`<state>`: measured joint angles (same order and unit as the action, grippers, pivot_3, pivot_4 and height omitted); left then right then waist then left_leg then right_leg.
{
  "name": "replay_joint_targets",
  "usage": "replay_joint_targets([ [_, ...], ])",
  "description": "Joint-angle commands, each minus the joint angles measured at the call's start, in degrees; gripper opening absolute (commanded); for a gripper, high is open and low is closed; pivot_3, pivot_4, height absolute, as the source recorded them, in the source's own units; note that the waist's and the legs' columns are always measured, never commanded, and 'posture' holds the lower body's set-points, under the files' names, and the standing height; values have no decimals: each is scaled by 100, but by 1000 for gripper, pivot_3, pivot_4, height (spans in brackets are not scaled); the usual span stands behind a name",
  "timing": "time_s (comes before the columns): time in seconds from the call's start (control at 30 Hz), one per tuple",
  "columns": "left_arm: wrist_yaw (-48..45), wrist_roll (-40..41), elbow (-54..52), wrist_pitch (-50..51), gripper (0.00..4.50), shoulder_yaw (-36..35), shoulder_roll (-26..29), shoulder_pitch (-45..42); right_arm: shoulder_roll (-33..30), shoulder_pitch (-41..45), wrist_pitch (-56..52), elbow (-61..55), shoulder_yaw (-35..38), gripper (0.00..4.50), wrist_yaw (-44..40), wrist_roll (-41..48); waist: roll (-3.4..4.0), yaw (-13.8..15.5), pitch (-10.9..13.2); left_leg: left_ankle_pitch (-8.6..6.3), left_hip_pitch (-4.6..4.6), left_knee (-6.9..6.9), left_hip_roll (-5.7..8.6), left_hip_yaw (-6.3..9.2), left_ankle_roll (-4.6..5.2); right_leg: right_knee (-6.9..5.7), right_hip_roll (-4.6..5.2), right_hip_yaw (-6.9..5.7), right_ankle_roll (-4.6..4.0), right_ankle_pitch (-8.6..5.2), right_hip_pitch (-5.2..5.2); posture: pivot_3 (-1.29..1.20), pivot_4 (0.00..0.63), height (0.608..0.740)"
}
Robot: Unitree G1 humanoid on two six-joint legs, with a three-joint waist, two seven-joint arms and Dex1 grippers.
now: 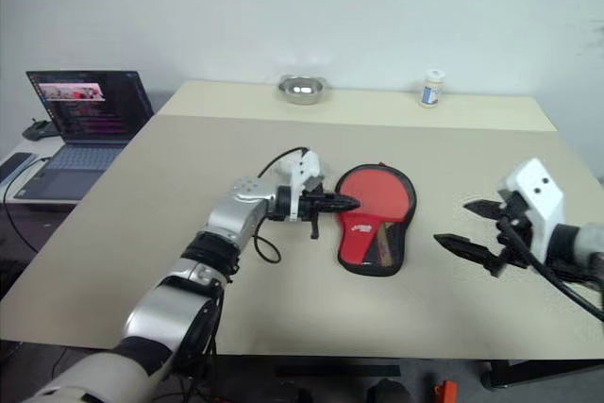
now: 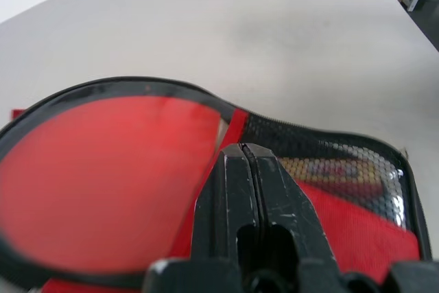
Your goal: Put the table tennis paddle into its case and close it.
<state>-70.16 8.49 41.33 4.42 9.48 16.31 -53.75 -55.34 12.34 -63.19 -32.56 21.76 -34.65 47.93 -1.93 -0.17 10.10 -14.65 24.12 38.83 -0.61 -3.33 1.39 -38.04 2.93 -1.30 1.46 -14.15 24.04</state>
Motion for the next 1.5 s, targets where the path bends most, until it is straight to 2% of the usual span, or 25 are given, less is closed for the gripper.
replay_joint_targets([
  [0.03, -347, 315, -812, 169, 20, -194, 293, 250, 457, 500, 176, 288, -698, 4500, 550, -437, 1, -8, 0, 0, 1, 1, -2, -1, 0, -1, -1, 1, 0, 0, 1, 0, 150, 740],
  [0.17, -560, 546, -1688, 542, 20, -275, 714, 726, 1206, 1003, 370, 902, -1559, 4500, 1160, -1172, 0, -2, 0, 1, 2, 3, 1, -1, -1, -2, 1, 1, -1, 0, 1, 0, 150, 740],
  [0.23, -533, 615, -1982, 687, 20, -300, 852, 882, 1610, 1179, 402, 1189, -1676, 4500, 1471, -1403, 2, 1, -1, 1, 2, 4, 1, -1, -1, -4, 1, 2, -1, 1, 1, 0, 150, 740],
  [0.4, -321, 702, -2447, 973, 20, -389, 1042, 1162, 2166, 1334, 740, 1929, -1983, 4500, 1573, -1888, 2, 47, -1, 1, 4, 8, 4, 1, 0, -4, 2, -3, 0, 1, -1, 0, 150, 740],
  [1.17, -168, 570, -2233, 725, 20, -293, 1113, 1104, 2625, 1881, 1308, 3807, -2880, 4500, 716, -3091, 4, -29, -4, 1, -12, 8, 0, -6, 0, -12, -2, 2, -1, 2, -6, 0, 150, 740],
  [1.27, -143, 565, -2252, 717, 0, -294, 1134, 1136, 2588, 1878, 1304, 3941, -2943, 3872, 595, -3193, 5, -42, -6, 1, -33, 7, -4, -7, 0, -12, -4, 3, -2, 3, -25, 0, 150, 740],
  [1.5, -121, 567, -2350, 758, 0, -319, 1249, 1274, 2603, 1787, 1111, 3870, -2889, 1697, 470, -3197, 2, -35, -8, 0, -61, 7, -2, 0, 0, -6, -1, -2, -3, 3, -60, 0, 150, 740],
])
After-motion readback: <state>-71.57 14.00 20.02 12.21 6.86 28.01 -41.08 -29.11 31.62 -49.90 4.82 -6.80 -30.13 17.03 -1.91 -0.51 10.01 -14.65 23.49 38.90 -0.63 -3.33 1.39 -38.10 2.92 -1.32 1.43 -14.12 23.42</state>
